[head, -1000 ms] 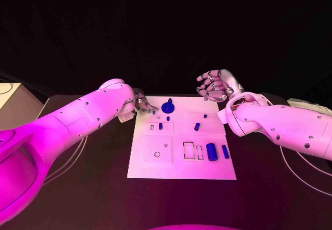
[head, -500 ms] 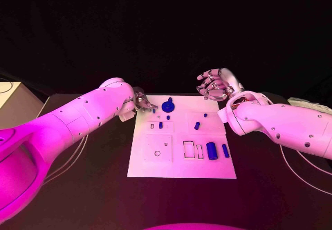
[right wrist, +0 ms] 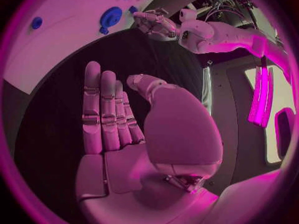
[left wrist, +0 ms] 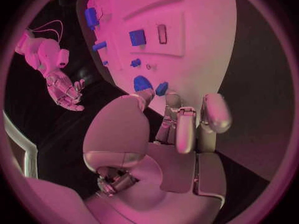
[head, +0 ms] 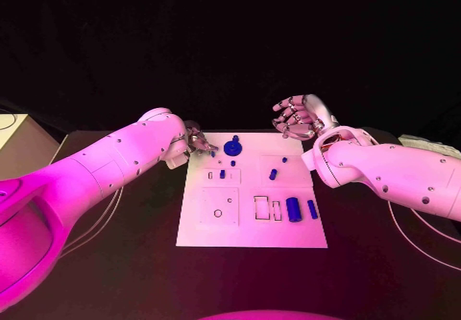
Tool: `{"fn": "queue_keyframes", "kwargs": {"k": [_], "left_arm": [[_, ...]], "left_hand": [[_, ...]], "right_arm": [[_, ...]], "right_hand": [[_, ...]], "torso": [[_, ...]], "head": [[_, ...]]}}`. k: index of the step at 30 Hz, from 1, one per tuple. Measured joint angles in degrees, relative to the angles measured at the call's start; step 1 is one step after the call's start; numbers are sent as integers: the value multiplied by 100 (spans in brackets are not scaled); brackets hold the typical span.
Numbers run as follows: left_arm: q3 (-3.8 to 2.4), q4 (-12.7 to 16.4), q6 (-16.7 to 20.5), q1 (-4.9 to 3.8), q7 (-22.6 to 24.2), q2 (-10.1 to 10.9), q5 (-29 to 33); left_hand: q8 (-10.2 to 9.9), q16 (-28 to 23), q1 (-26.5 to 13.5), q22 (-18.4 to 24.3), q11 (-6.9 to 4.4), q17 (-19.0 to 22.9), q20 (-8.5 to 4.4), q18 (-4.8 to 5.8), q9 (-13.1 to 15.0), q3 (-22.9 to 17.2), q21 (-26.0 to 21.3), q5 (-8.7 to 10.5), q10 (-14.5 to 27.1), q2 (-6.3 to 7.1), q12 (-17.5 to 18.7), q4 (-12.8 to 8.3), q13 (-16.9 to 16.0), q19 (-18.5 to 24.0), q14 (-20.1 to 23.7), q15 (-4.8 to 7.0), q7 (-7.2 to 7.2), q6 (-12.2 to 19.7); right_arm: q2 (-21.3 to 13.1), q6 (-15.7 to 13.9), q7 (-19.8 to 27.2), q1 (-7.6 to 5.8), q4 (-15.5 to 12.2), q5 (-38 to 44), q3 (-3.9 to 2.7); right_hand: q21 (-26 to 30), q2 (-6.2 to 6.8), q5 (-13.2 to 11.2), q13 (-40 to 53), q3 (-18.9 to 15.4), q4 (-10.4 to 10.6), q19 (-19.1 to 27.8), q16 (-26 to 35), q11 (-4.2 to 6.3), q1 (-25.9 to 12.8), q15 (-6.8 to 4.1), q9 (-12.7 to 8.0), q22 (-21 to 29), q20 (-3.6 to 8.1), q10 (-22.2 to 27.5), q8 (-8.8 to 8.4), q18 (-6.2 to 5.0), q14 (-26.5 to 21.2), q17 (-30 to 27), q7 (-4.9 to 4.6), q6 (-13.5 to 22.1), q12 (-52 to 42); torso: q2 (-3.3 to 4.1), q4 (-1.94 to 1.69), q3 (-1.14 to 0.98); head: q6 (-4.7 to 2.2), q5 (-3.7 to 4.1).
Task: Assemble the parts on the task board
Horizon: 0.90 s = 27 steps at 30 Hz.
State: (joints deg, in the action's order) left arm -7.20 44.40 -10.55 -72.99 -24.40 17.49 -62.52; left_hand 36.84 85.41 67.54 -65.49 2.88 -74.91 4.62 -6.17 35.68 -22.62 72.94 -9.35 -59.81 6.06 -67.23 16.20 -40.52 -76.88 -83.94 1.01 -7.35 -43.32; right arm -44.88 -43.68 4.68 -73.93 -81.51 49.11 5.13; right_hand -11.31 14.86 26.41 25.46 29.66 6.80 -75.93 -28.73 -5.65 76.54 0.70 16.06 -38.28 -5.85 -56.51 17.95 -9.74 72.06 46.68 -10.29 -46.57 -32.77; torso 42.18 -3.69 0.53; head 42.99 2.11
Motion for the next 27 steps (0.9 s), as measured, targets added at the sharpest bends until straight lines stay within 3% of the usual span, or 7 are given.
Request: {"fn": "queue_keyframes", "kwargs": {"k": [12, 18, 27], "left_arm": [[5, -40, -10, 0, 2, -12, 74], [9, -51, -31, -2, 2, -10, 91], [13, -54, -54, -12, 21, -11, 108]], "left_hand": [[30, 23, 3, -56, -33, 0, -21, 0, 11, -35, 44, 0, -33, 0, -35, 15, -65, -21, 0, 0, 33, -34], [64, 49, 372, -104, -73, 0, -42, 0, 43, -364, 92, 0, -73, -10, -35, -84, -77, -42, -12, 12, 71, -72], [92, 72, 574, -174, -122, 0, -63, 0, 72, -708, 133, 3, -124, -15, -35, -201, -102, -63, -1, 43, 92, -93]], "right_arm": [[2, 0, -1, 0, 0, 0, 1], [2, 0, -1, 0, -3, 0, 1], [11, 0, -1, 0, -3, 0, 0]], "right_hand": [[0, 0, 0, 0, 0, 0, 0, 0, 0, 0, 0, 0, 0, 0, 0, 0, 0, 0, 4, 2, -2, 0], [0, 0, 0, -6, 0, 0, 0, 0, 0, 0, 0, -6, 0, 0, 0, 0, 0, 0, 10, 2, -2, 0], [0, 0, 0, -7, 0, 0, 0, 0, 0, 0, 0, -6, 5, 0, 0, 0, 0, 0, 10, 2, -2, 0]], "torso": [[-1, -1, 0], [-2, -4, 2], [-2, -4, 4]], "head": [[18, 2], [27, 10], [40, 10]]}}
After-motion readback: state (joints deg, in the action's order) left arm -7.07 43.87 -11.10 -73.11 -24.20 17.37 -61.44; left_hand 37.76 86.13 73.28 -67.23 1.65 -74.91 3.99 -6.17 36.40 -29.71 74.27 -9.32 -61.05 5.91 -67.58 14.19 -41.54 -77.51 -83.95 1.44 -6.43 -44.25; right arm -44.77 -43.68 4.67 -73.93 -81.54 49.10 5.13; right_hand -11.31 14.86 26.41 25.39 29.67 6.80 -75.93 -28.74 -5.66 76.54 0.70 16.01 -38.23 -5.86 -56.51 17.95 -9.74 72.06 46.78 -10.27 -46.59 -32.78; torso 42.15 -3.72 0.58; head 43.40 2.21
